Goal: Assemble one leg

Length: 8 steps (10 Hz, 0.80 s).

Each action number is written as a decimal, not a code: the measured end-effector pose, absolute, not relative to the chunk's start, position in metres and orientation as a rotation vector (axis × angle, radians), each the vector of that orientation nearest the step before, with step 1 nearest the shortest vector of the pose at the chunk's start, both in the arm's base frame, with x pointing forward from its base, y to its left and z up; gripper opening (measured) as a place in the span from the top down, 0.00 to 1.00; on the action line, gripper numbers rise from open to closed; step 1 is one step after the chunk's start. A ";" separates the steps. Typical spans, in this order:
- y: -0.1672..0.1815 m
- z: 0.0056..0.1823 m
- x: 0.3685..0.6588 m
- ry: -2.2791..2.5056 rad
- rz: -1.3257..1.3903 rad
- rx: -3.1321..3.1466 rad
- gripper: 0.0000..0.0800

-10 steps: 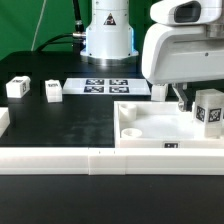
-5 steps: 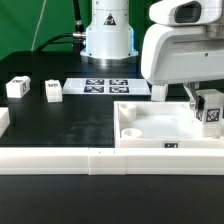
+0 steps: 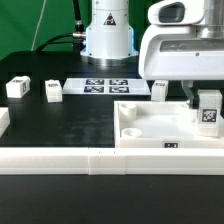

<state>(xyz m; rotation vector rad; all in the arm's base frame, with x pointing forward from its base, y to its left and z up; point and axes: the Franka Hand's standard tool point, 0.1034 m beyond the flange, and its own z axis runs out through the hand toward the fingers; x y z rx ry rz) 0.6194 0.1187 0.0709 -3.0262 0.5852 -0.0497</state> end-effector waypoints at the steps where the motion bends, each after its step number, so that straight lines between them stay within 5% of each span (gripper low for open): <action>1: 0.119 0.071 0.619 0.711 -0.046 -2.999 0.64; 8: 0.116 0.070 0.617 1.917 -0.012 -2.372 0.63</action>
Offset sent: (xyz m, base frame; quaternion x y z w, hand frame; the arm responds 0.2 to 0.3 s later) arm -0.0062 -0.0043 -0.0049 0.0147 0.0043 0.2777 0.9605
